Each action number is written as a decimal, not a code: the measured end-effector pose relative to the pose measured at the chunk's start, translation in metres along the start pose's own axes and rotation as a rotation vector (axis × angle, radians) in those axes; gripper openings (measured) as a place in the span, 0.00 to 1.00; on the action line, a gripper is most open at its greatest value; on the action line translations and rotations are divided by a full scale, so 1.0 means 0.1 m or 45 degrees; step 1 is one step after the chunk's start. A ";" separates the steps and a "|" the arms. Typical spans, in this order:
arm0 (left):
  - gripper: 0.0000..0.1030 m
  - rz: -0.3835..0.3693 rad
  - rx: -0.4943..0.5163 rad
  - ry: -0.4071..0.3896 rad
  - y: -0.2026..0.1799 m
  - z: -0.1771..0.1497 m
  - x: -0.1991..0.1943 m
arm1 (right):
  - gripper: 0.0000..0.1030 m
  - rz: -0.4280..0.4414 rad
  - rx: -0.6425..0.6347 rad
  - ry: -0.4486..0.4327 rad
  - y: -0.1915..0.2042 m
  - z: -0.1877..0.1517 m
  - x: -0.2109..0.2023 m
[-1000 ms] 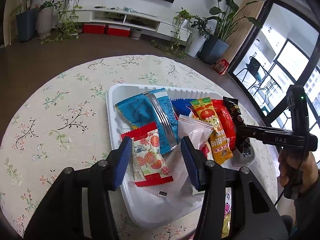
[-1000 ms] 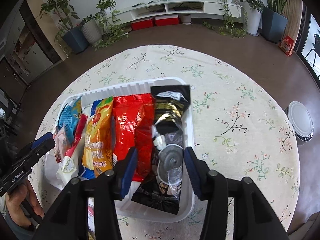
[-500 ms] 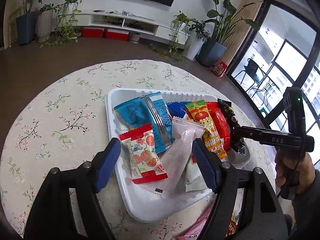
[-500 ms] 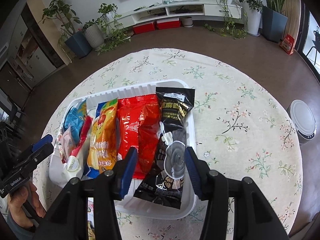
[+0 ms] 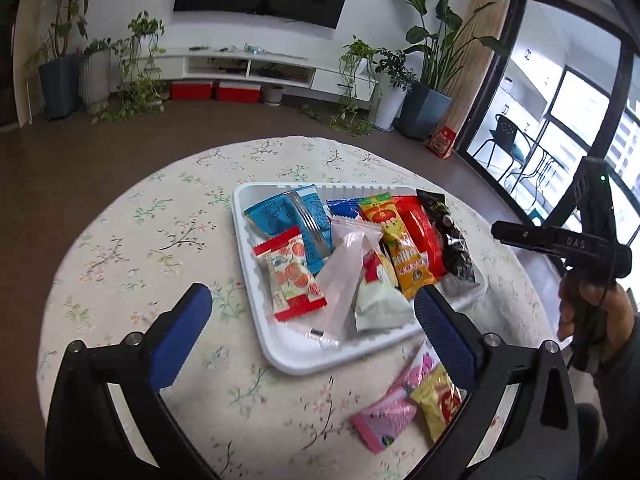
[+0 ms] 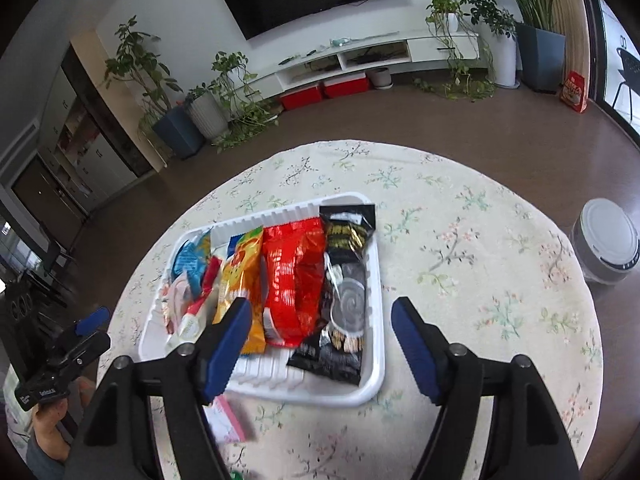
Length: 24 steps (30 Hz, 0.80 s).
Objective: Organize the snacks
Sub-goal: 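Move both tools back toward the remaining snack pile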
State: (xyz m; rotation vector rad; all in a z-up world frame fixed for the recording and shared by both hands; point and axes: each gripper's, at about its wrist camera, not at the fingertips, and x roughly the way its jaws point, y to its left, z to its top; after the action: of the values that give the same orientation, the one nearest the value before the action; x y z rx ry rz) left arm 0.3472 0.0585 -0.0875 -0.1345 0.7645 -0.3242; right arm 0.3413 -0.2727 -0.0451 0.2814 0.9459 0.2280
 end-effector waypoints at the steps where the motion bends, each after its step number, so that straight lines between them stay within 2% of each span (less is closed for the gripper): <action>1: 1.00 0.006 0.024 -0.017 -0.03 -0.05 -0.09 | 0.73 0.008 0.009 -0.003 -0.02 -0.04 -0.05; 4: 1.00 0.028 0.095 -0.057 -0.17 -0.22 -0.32 | 0.74 0.025 0.037 -0.008 -0.09 -0.22 -0.19; 9: 1.00 0.052 0.083 -0.071 -0.36 -0.62 -0.64 | 0.74 0.059 0.098 0.006 -0.11 -0.68 -0.39; 11: 1.00 0.064 0.048 -0.036 -0.43 -0.78 -0.71 | 0.74 0.059 0.138 0.008 -0.11 -0.87 -0.45; 16: 1.00 0.026 -0.154 0.109 -0.51 -1.07 -0.68 | 0.74 0.063 0.144 0.018 0.04 -1.31 -0.58; 18: 1.00 0.014 -0.159 0.152 -0.59 -1.13 -0.63 | 0.74 0.048 0.088 0.028 0.16 -1.44 -0.60; 24: 1.00 -0.031 -0.052 0.162 -0.86 -1.12 -0.64 | 0.73 0.016 -0.013 0.052 0.33 -1.62 -0.60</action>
State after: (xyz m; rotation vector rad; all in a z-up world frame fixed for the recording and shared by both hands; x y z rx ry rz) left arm 0.2053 -0.0017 -0.1056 -0.1625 0.8960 -0.3425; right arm 0.1718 -0.2383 -0.0778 0.2741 0.9834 0.2510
